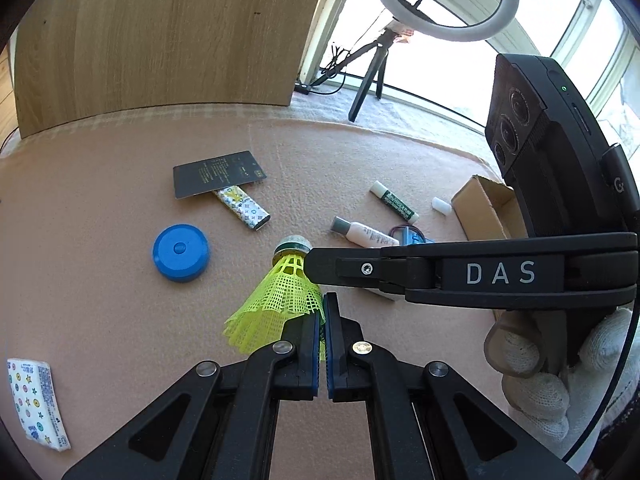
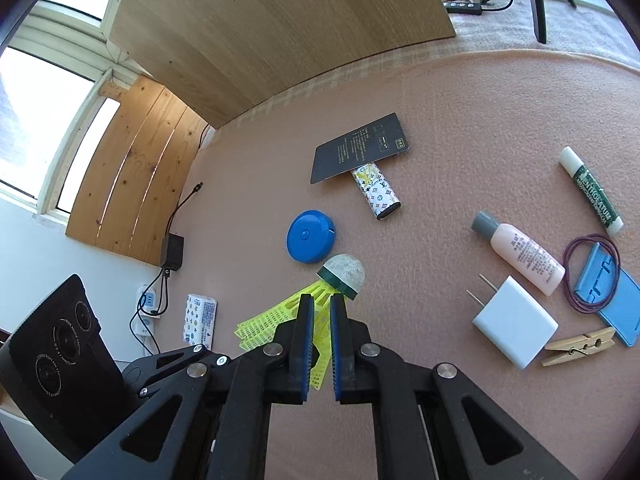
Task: Organize objects
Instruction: 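Close the right tool on the yellow shuttlecock's cork and lift it, then carry the shuttlecock over the box and release it beside the lotion tube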
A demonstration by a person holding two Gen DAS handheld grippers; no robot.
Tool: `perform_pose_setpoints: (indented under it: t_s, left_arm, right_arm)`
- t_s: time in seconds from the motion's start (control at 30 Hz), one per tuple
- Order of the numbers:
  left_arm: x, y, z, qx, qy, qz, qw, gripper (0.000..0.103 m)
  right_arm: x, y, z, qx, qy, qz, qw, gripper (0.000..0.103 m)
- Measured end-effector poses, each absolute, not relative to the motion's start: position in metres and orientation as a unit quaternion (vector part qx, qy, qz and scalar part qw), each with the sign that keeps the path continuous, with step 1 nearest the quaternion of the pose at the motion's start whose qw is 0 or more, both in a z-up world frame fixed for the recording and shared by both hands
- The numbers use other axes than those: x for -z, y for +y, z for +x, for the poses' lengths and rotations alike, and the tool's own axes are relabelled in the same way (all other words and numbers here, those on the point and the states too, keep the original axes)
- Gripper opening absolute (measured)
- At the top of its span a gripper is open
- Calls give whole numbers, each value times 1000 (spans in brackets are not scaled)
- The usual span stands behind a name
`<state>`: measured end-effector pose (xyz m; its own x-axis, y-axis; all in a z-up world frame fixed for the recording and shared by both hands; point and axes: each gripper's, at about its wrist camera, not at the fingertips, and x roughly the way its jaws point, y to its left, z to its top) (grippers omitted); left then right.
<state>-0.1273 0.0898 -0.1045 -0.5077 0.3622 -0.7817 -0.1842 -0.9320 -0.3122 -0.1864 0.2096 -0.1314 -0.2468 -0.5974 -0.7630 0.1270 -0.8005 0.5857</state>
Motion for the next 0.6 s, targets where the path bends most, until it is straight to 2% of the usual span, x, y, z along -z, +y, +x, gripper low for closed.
perform_pose_setpoints:
  t_s: [0.6]
  left_arm:
    - [66, 293, -121, -834, -12, -444, 329, 1]
  right_arm:
    - [79, 392, -99, 826, -242, 501, 89, 7]
